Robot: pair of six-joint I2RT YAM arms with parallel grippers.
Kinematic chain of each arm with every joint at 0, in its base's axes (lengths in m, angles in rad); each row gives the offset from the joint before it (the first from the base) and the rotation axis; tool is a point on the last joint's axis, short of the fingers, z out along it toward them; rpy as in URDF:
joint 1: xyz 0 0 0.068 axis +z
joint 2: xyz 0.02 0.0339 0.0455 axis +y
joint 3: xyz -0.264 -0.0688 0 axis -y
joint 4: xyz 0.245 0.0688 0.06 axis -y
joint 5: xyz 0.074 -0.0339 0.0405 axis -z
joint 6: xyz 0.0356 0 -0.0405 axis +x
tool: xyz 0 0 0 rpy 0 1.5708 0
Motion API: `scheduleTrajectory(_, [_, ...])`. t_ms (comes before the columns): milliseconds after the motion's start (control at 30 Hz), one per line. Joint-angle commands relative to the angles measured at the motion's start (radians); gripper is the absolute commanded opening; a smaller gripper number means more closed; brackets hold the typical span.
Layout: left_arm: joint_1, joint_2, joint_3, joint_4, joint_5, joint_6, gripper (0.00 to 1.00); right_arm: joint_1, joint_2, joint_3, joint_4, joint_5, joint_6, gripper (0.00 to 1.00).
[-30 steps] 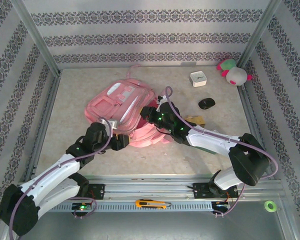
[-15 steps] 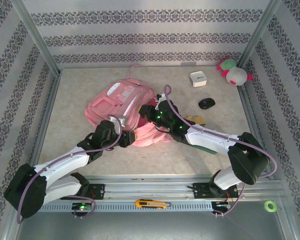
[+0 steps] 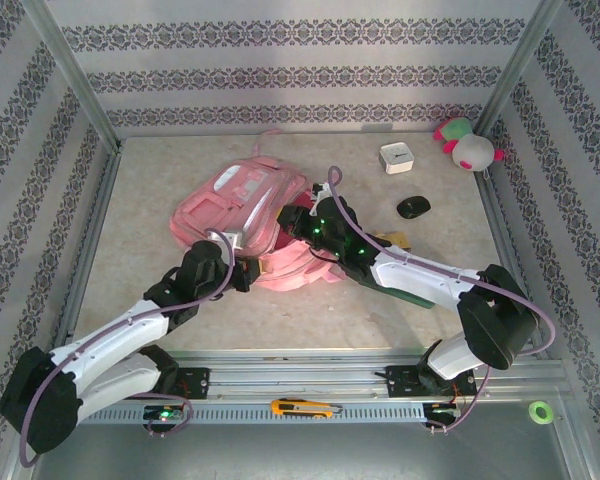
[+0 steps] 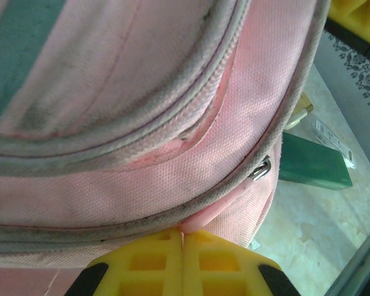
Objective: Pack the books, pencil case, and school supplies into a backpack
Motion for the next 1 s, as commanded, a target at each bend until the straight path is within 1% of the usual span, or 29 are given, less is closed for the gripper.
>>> scheduleTrajectory(0, [-0.008, -0.036, 0.009, -0.042, -0.108, 0.003, 0.0, -0.003, -0.057, 0.051, 0.023, -0.032, -0.044, 0.0])
scheduleTrajectory(300, [0.004, -0.053, 0.013, -0.186, -0.192, -0.005, 0.0, -0.022, -0.095, 0.061, -0.021, -0.049, -0.066, 0.0])
scheduleTrajectory(333, [0.005, -0.055, 0.009, -0.183, -0.168, 0.005, 0.0, -0.022, -0.094, 0.064, -0.023, -0.05, -0.067, 0.0])
scheduleTrajectory(400, [0.005, -0.056, -0.003, -0.128, -0.066, 0.03, 0.0, -0.021, -0.087, 0.072, -0.022, -0.061, -0.066, 0.0])
scheduleTrajectory(433, [0.006, -0.056, -0.015, -0.08, -0.007, 0.029, 0.04, -0.021, -0.081, 0.078, -0.024, -0.066, -0.065, 0.0])
scheduleTrajectory(467, [0.006, -0.055, -0.029, -0.021, 0.051, 0.018, 0.12, -0.017, -0.075, 0.082, -0.021, -0.068, -0.063, 0.0])
scheduleTrajectory(500, [0.005, -0.052, -0.039, 0.037, 0.097, 0.006, 0.24, -0.016, -0.071, 0.089, -0.021, -0.071, -0.064, 0.0])
scheduleTrajectory(533, [0.004, -0.048, -0.05, 0.099, 0.137, -0.012, 0.38, -0.014, -0.067, 0.095, -0.021, -0.074, -0.066, 0.0])
scheduleTrajectory(567, [0.002, -0.043, -0.053, 0.141, 0.156, -0.03, 0.45, -0.013, -0.062, 0.099, -0.022, -0.073, -0.065, 0.0])
scheduleTrajectory(633, [-0.008, -0.031, -0.038, 0.158, 0.156, -0.043, 0.48, -0.01, -0.058, 0.104, -0.022, -0.073, -0.066, 0.0])
scheduleTrajectory(767, [-0.048, -0.015, -0.005, 0.138, 0.111, -0.039, 0.5, -0.006, -0.046, 0.116, -0.021, -0.075, -0.066, 0.0])
scheduleTrajectory(900, [-0.081, 0.004, 0.022, 0.125, 0.047, -0.038, 0.5, -0.001, -0.039, 0.124, -0.023, -0.075, -0.066, 0.0])
scheduleTrajectory(967, [-0.091, 0.023, 0.042, 0.099, 0.001, -0.038, 0.48, 0.004, -0.035, 0.129, -0.023, -0.075, -0.067, 0.0])
